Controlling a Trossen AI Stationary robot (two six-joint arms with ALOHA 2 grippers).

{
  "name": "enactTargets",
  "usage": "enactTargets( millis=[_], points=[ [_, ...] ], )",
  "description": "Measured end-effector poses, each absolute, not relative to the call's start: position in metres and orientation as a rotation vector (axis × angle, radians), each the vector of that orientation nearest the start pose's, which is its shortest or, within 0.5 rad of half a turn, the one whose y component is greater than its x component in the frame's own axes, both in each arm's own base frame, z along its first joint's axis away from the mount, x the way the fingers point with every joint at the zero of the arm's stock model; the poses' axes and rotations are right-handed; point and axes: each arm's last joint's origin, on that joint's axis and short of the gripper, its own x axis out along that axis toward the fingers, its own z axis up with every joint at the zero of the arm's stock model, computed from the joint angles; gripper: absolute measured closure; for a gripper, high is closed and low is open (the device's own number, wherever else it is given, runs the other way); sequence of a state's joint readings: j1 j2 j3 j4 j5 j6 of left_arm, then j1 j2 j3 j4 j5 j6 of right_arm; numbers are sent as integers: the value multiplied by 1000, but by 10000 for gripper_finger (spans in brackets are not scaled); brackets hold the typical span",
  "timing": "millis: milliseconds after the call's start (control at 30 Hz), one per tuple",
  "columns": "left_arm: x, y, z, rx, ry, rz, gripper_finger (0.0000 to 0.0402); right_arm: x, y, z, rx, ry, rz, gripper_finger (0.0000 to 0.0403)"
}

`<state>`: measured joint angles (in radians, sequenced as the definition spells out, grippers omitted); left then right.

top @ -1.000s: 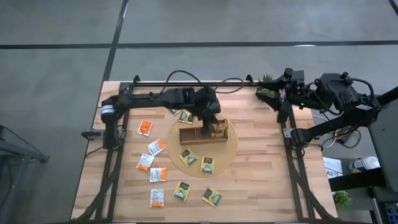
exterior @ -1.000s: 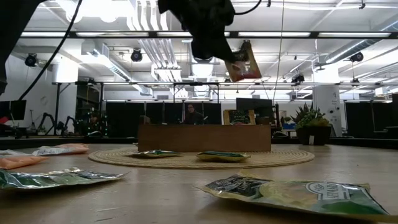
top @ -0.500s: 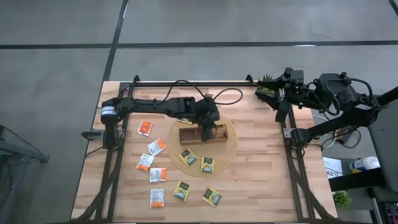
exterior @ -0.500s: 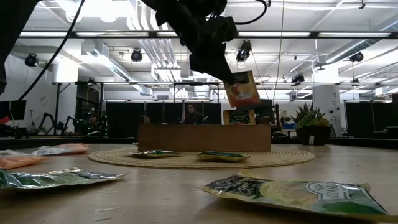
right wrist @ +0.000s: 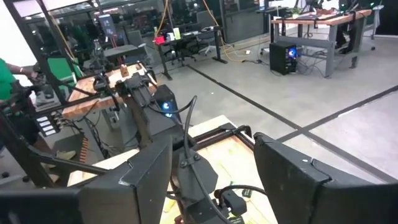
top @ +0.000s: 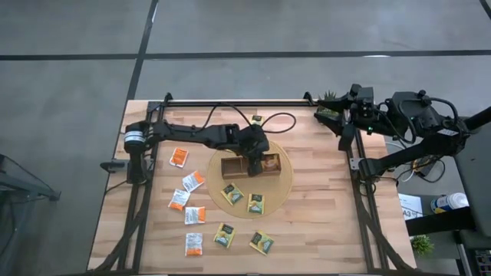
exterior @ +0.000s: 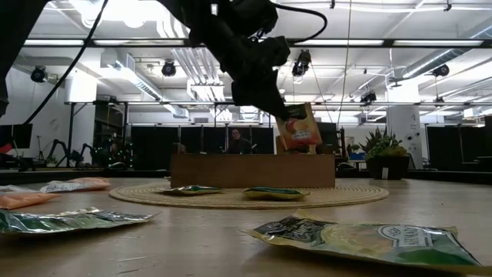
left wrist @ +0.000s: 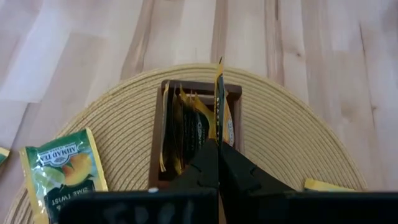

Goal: Pick & Place Tea
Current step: Put the orange tea bag into the right section of the wooden organizer

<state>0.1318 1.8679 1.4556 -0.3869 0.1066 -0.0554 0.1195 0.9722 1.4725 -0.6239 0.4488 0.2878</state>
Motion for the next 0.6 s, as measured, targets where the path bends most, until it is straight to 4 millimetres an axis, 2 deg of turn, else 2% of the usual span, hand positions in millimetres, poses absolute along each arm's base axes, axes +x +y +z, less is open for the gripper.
enactTargets(
  millis=[367,600],
  points=[
    [407,51,229,-173,796,53,402,151,5,480,250,72,-344,179],
    [407,51,228,-186,784,60,402,151,5,480,250,72,-343,179]
  ],
)
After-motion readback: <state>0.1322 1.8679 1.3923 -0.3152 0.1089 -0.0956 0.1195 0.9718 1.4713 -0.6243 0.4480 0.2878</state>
